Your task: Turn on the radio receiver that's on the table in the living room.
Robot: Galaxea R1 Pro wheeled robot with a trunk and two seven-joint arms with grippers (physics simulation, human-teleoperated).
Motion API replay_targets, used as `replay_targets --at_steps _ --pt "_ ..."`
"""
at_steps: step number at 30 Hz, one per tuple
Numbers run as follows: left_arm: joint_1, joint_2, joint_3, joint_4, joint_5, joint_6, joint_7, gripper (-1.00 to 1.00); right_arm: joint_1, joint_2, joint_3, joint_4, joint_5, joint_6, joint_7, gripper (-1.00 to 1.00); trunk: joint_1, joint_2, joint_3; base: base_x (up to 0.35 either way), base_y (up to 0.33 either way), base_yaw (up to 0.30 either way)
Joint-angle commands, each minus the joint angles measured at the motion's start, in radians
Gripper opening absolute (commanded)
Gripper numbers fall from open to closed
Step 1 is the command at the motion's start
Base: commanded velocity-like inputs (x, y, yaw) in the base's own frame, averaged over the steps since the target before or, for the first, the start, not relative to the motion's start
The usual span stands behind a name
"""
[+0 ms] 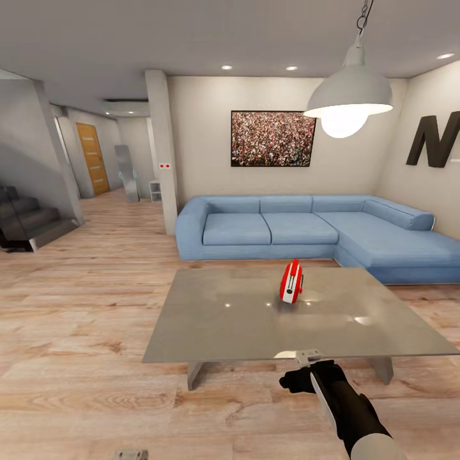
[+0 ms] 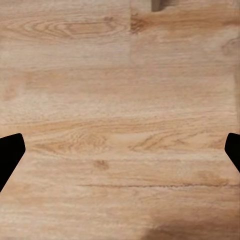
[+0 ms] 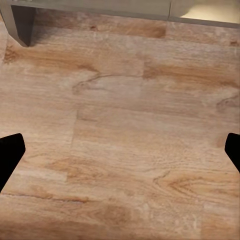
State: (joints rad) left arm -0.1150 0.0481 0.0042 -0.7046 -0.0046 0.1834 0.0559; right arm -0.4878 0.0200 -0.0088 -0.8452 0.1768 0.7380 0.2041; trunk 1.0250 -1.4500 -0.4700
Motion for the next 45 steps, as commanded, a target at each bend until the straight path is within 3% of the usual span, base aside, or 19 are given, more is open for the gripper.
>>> replay_targets --at_steps 1,4,8,10,13,18,24,39,45 --pt "0.0 0.0 0.0 -0.005 0.0 0.001 0.0 1.0 0.0 0.0 0.0 0.0 0.0 0.0 0.0 1.0 0.0 0.0 0.0 0.0 0.0 0.0" --pt "-0.014 0.007 0.001 -0.089 -0.003 0.016 0.002 1.0 0.0 -0.002 0.0 0.0 0.0 0.0 -0.001 1.0 0.0 0.0 0.0 0.0 0.0 0.0" --pt "-0.063 0.005 0.006 -0.221 -0.003 0.174 0.004 1.0 0.0 -0.003 0.0 0.0 0.0 0.0 -0.001 1.0 0.0 0.0 0.0 0.0 0.0 0.0" --pt "-0.094 0.002 0.007 -0.242 -0.001 0.247 0.001 1.0 0.0 -0.003 0.0 0.0 0.0 0.0 0.0 1.0 0.0 0.0 0.0 0.0 0.0 0.0" --pt "-0.115 -0.003 0.008 -0.245 0.001 0.297 0.001 1.0 0.0 -0.003 0.0 0.0 0.0 0.0 0.0 1.0 0.0 0.0 0.0 0.0 0.0 0.0" --pt "-0.122 -0.006 0.009 -0.249 0.002 0.312 0.002 1.0 0.0 -0.003 0.0 0.0 0.0 0.0 0.0 1.0 0.0 0.0 0.0 0.001 0.0 0.0" --pt "-0.123 -0.041 0.008 -0.25 -0.004 0.317 0.005 1.0 0.0 -0.019 0.0 -0.01 0.0 -0.002 -0.002 1.0 0.0 0.0 0.0 0.191 0.0 0.0" --pt "-0.123 -0.044 0.008 -0.247 -0.006 0.317 0.008 1.0 0.0 -0.029 -0.004 -0.015 -0.002 -0.059 -0.003 1.0 0.0 0.0 0.0 0.324 0.0 0.0" --pt "-0.123 -0.044 0.008 -0.244 -0.005 0.314 0.008 1.0 0.0 -0.046 -0.005 -0.015 -0.003 -0.097 -0.003 1.0 0.0 0.0 0.0 0.327 0.0 0.0"
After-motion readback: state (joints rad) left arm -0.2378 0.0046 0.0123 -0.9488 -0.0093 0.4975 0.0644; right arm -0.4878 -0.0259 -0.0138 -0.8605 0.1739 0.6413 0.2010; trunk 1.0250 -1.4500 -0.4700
